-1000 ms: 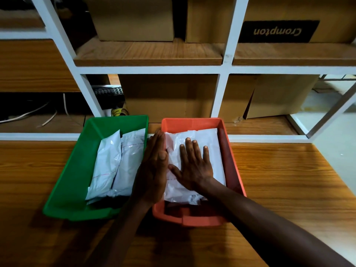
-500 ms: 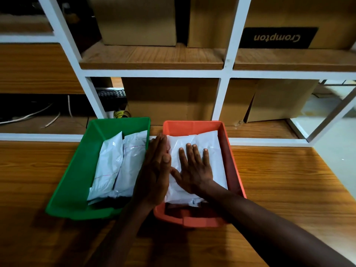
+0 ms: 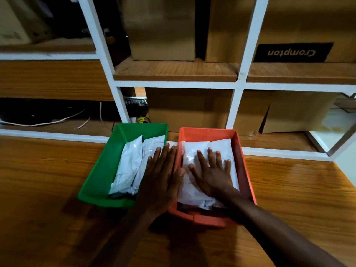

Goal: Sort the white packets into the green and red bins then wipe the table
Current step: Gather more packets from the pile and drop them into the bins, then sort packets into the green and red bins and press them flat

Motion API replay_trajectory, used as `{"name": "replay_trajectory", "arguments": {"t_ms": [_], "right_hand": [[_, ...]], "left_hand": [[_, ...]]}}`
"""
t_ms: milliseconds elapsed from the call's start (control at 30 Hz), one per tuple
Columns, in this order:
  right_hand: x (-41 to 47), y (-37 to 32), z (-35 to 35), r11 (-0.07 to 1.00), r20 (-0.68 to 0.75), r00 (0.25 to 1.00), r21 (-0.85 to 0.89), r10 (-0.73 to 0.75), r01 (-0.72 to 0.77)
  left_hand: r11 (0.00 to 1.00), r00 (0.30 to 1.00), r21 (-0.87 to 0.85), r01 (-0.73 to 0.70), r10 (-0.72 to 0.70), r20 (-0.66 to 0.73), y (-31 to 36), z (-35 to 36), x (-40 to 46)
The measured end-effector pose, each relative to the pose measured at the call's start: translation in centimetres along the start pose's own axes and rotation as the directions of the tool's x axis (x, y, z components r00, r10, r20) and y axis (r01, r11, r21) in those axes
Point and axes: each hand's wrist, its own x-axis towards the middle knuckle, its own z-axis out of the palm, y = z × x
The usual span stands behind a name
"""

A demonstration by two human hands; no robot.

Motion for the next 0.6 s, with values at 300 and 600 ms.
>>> {"name": "replay_trajectory", "arguments": {"t_ms": [300, 600], "right_hand": [[-10.6, -0.3, -2.1, 0.879, -0.531, 0.82, 0.261, -0.214, 0.399], [-18.4, -7.5, 2.1, 0.634, -0.58, 0.693, 0.353, -0.429, 0.688]], "left_hand": [[0.972, 0.989, 0.21, 0.109, -0.084, -0.123, 2.8, -1.6, -7.8], [0.896, 0.9, 0.245, 0.37, -0.28, -0.335, 3.6, -7.2, -19.9]]}}
